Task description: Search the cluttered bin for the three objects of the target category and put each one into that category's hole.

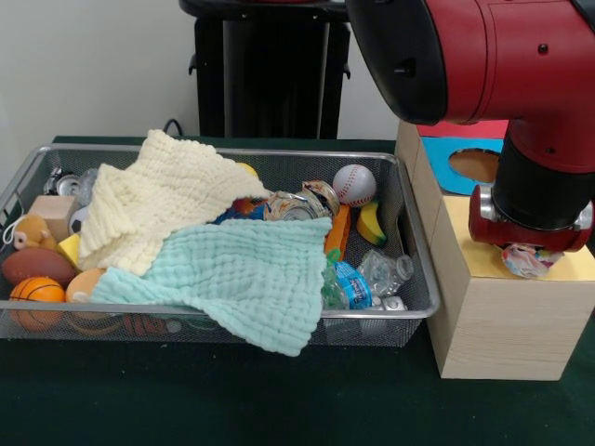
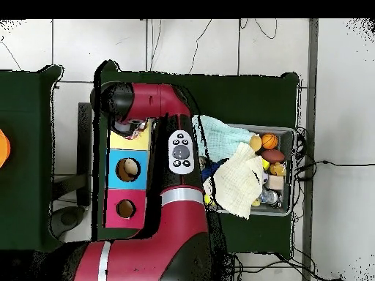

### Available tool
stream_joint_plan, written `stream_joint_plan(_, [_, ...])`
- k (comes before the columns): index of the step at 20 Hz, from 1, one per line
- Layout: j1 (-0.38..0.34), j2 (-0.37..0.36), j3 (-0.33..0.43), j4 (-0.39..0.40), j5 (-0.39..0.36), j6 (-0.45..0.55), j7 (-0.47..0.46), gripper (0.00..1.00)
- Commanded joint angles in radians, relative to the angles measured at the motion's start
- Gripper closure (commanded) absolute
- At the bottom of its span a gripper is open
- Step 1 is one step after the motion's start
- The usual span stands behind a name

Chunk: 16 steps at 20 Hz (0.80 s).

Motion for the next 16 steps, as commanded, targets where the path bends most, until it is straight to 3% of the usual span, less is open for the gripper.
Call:
stream_joint_plan(1, [-0.046,0.119,-0.007,0.057,-0.094,-0.276,0.09,1.0])
stream_joint_plan(2, [-0.049,0.117,-0.003,0.062,-0.092,-0.279,0.086,0.0])
stream_joint_plan(16, [-0.068,0.089,0.014,0.096,-0.083,-0.272,0.051,0.0])
